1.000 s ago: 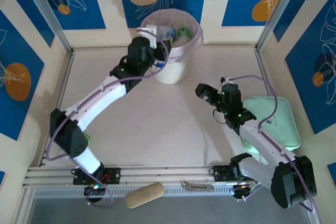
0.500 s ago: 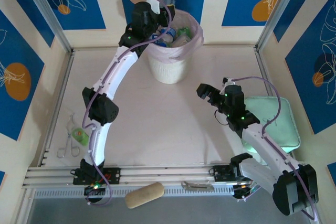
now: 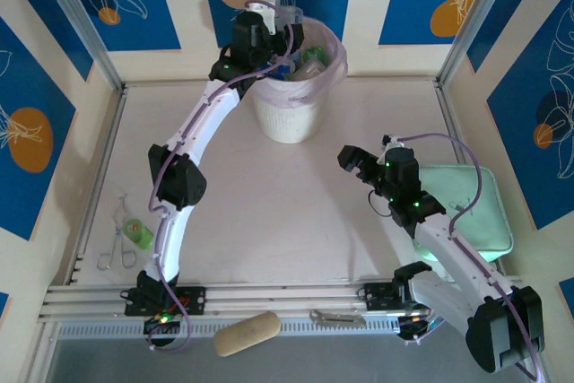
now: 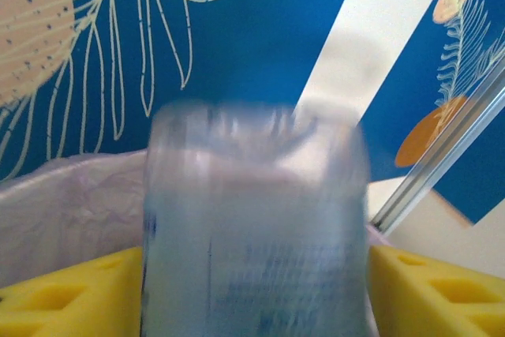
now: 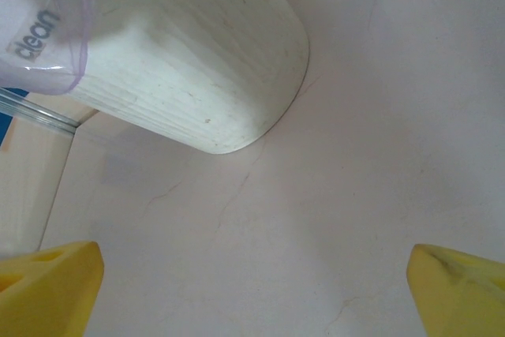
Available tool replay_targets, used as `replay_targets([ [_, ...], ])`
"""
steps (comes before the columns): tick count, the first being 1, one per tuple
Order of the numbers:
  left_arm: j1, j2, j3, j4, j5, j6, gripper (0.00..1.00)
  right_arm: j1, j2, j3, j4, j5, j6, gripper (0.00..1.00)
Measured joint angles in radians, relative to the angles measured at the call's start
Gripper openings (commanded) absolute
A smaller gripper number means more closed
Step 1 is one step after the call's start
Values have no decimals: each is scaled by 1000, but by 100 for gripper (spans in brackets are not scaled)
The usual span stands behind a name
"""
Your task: Put the plastic bottles in the bin
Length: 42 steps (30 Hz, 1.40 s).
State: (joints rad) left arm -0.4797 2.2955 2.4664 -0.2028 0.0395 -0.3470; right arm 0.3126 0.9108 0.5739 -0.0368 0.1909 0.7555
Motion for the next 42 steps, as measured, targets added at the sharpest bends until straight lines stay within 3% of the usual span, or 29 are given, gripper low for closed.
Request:
replay_targets([
  [4,0,-4,-13,0,16,-13,100,-4,0,0,-5,4,-4,99],
  [12,0,-145,-207,5,16,14,100,-31,0,0,-16,25,-33,99],
  [19,5,-529,-642,119,-54,95,100,-81,19,3,-35,71,-110,99],
  [25,22,-871,-1071,247,-183,148,100,-125,127,48,-25,108,-269,99],
  [30,58,-1048,-1397,275,-353,185,100,-145,259,83,37,136,-408,99],
  [37,127,-1179,-1767,267,-578,183,100,-163,408,70,181,147,-555,99],
  [42,146,-1173,-1894,323,-668,193,100,-176,476,41,306,147,-601,100],
])
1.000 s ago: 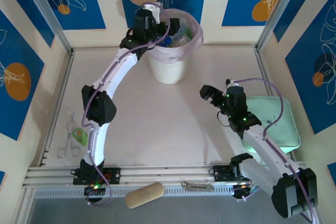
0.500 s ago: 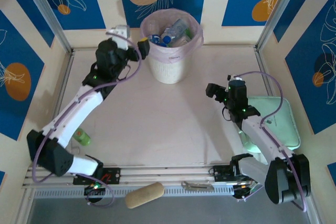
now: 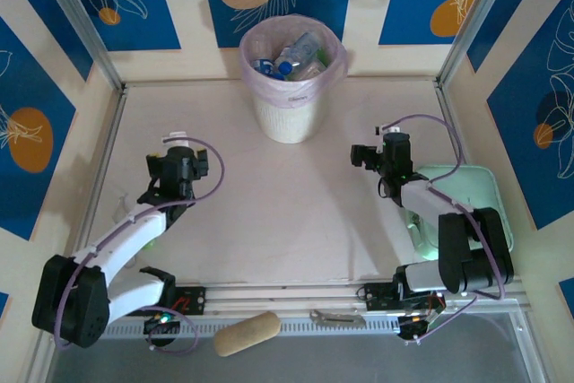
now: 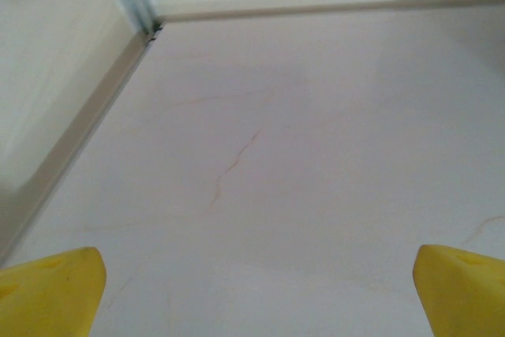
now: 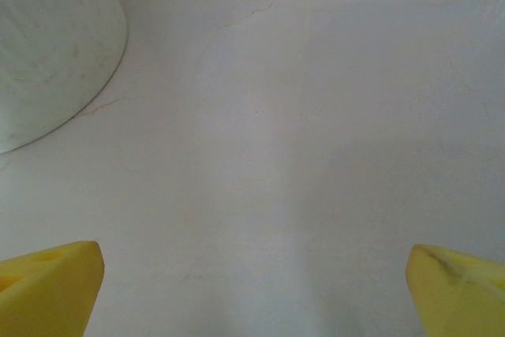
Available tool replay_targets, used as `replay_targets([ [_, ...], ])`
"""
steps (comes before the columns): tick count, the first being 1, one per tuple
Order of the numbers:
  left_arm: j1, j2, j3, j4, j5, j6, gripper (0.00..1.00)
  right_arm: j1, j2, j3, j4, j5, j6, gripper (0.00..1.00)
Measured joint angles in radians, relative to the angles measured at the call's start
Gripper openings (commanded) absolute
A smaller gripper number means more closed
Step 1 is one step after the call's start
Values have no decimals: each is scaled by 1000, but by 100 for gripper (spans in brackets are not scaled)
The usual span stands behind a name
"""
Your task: Put the plastic bottles in the bin
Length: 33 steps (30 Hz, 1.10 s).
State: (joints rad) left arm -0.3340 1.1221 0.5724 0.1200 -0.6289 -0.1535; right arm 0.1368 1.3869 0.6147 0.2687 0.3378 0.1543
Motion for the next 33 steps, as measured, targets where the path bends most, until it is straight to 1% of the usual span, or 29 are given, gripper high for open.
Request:
replay_targets([
  [1,3,17,-7,23,-17,6,100,0,18,-2,21,0,-9,100],
  [2,5,39,-8,48,-34,14,100,-1,38,-4,45,0,-19,97],
  [3,5,63,-8,74,-48,23,100,-1,56,-8,70,-1,-30,97],
  [7,7,190,-9,187,-106,60,100,-1,102,-22,127,-20,-76,97],
  [10,7,268,-9,259,-122,96,100,-4,118,-35,182,-29,-99,98],
  [12,7,306,-9,290,-125,120,100,-23,127,-35,198,-54,-98,99],
  [14,7,343,-10,333,-123,154,100,-66,128,-48,233,-92,-86,99],
  [17,7,377,-50,458,-105,212,100,-126,128,-110,332,-135,-65,99],
  [19,9,387,-102,558,-74,253,100,-136,132,-171,411,-142,-57,99],
  [20,11,394,-129,609,-58,270,100,-133,134,-192,423,-146,-53,99],
  [22,24,414,-171,693,-21,288,100,-128,139,-211,440,-154,-49,99],
  [25,59,417,-219,769,51,294,100,-122,139,-211,475,-157,-50,99],
  [32,146,410,-230,828,234,266,99,-122,139,-211,513,-159,-49,99],
  [33,162,418,-235,857,253,258,99,-122,139,-211,516,-160,-50,99],
])
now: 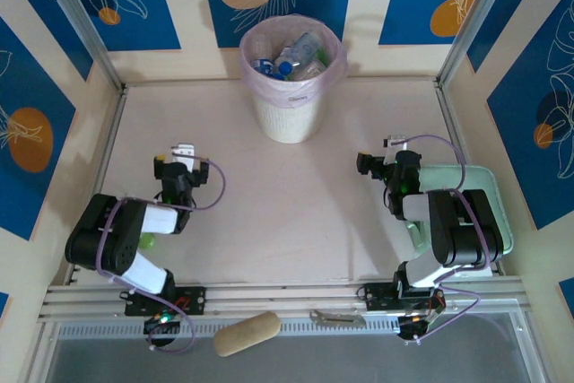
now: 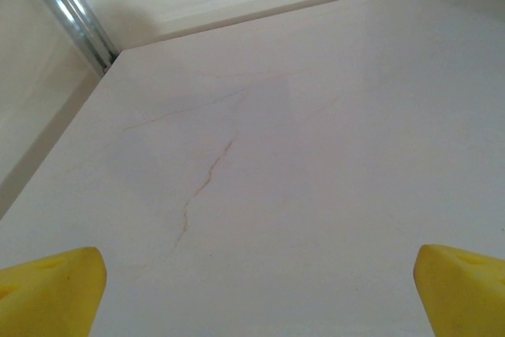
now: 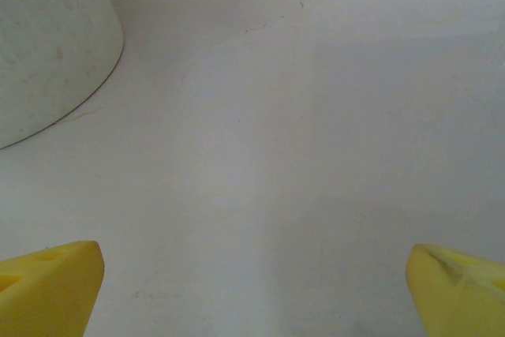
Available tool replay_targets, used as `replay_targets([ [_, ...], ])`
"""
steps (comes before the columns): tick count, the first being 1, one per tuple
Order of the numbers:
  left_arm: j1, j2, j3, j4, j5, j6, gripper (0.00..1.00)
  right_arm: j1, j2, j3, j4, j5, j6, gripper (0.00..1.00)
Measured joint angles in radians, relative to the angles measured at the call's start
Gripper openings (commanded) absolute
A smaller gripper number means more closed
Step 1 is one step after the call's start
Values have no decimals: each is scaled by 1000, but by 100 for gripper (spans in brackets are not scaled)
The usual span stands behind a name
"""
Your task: Put the plastic bottles in the bin
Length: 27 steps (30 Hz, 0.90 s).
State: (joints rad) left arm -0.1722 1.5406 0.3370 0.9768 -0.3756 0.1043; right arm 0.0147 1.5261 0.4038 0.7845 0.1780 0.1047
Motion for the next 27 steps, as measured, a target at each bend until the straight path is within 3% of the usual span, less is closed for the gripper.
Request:
replay_targets([
  [6,19,31,-43,81,61,-17,99,0,0,0,9,0,0,99],
  [27,19,32,-30,79,61,-20,100,0,0,0,10,0,0,99],
])
